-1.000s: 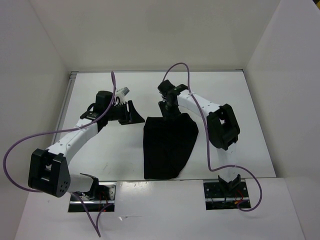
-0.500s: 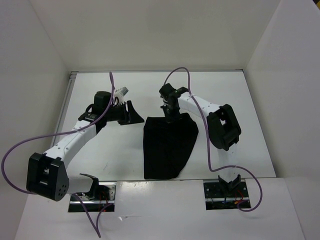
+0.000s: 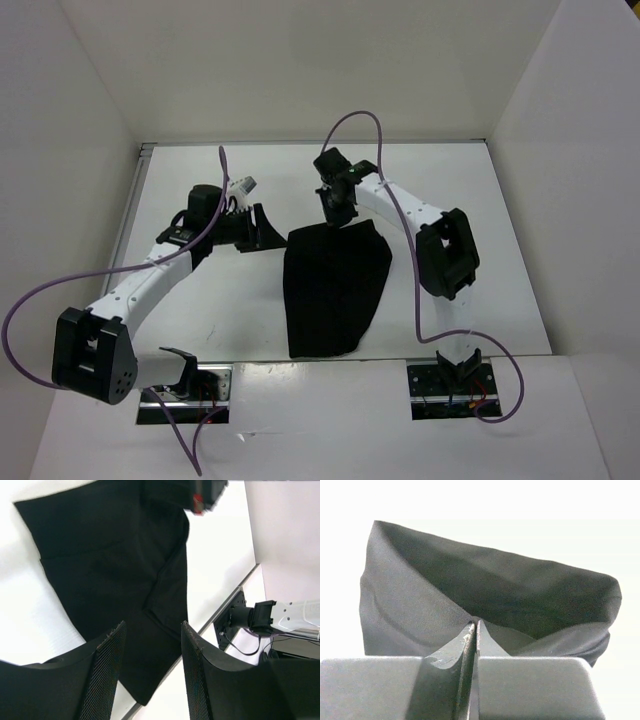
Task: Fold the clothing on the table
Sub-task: Flatten the skirt out, then fold the skirt
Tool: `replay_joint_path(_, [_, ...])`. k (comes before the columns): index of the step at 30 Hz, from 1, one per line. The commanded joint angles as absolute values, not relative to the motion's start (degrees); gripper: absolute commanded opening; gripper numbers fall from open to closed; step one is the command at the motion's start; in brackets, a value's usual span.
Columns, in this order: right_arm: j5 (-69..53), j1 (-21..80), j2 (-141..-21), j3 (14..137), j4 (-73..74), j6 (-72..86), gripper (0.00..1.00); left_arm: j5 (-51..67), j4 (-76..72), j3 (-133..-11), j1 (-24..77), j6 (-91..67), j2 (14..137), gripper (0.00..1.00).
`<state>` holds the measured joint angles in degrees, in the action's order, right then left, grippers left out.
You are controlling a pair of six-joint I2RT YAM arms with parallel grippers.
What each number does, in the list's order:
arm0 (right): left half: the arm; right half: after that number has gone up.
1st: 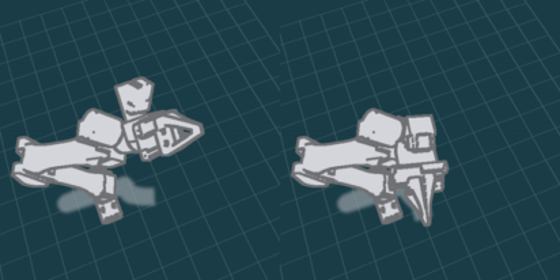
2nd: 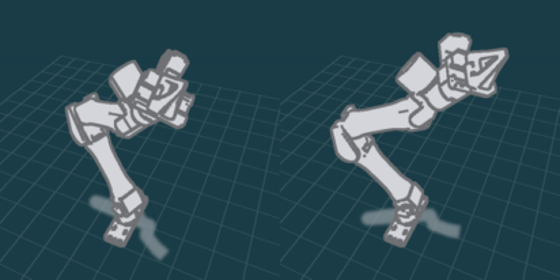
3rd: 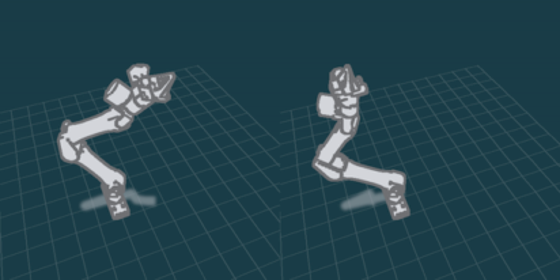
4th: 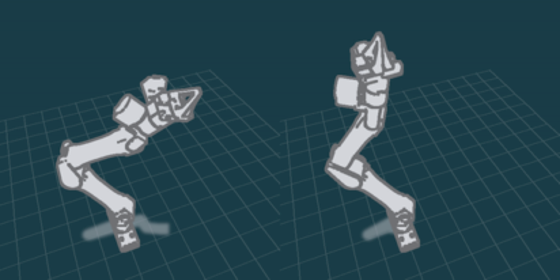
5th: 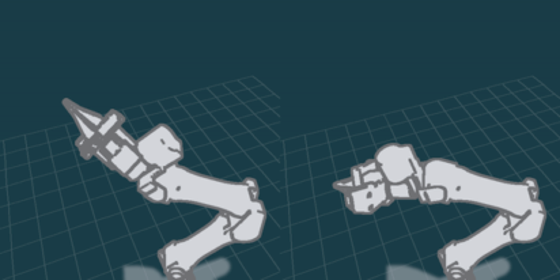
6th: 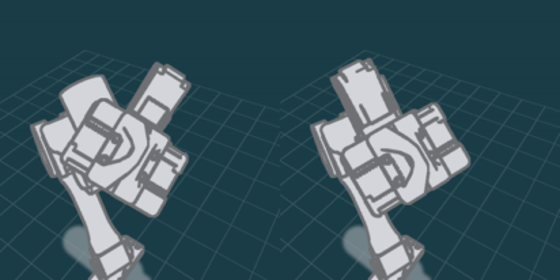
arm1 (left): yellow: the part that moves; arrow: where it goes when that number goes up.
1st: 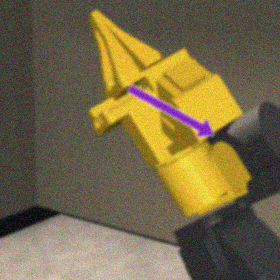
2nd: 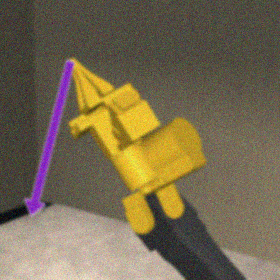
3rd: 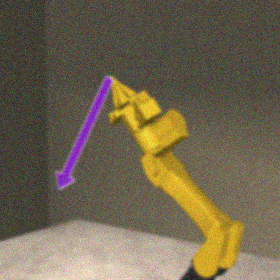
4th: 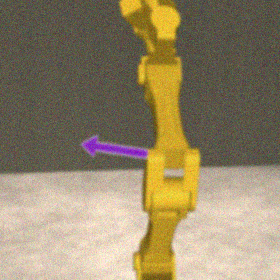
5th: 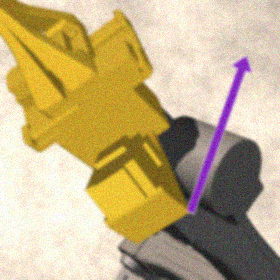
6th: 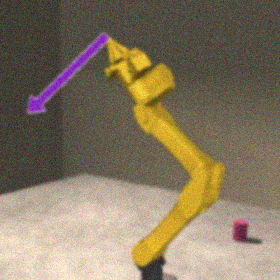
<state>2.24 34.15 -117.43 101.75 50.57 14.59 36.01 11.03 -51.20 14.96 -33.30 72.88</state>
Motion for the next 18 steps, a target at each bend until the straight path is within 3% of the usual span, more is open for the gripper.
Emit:
replay_joint_path(1, [9.56,34.63,-121.02,103.71,43.62,16.68,0.07,36.47,10.46,-50.19,15.29,-33.49,70.93,0.56])
replay_joint_path(3, [12.73,34.11,-121.03,104.23,41.32,17.75,0.17,36.47,10.46,-50.19,15.29,-34.01,70.31,0.57])
replay_joint_path(4, [14.75,33.58,-120.42,104.24,40.0,18.36,0.48,36.47,10.46,-50.19,15.29,-34.01,69.7,0.57])
replay_joint_path(13, [19.61,27.7,-105.66,95.82,38.13,25.05,0.59,35.86,10.99,-50.19,15.29,-34.54,69.16,0.58])
replay_joint_path(16, [17.33,23.74,-104.25,91.86,41.13,25.58,0.57,37.69,10.29,-51.32,15.82,-34.02,71.09,0.43])
replay_joint_path(17, [16.53,22.25,-103.37,90.63,41.83,25.58,0.53,38.4,10.28,-52.2,16.34,-34.01,71.71,0.35])
replay_joint_path(18, [15.57,21.63,-103.36,88.18,41.84,25.58,0.49,38.41,9.5,-52.73,17.22,-34.01,72.5,0.19])
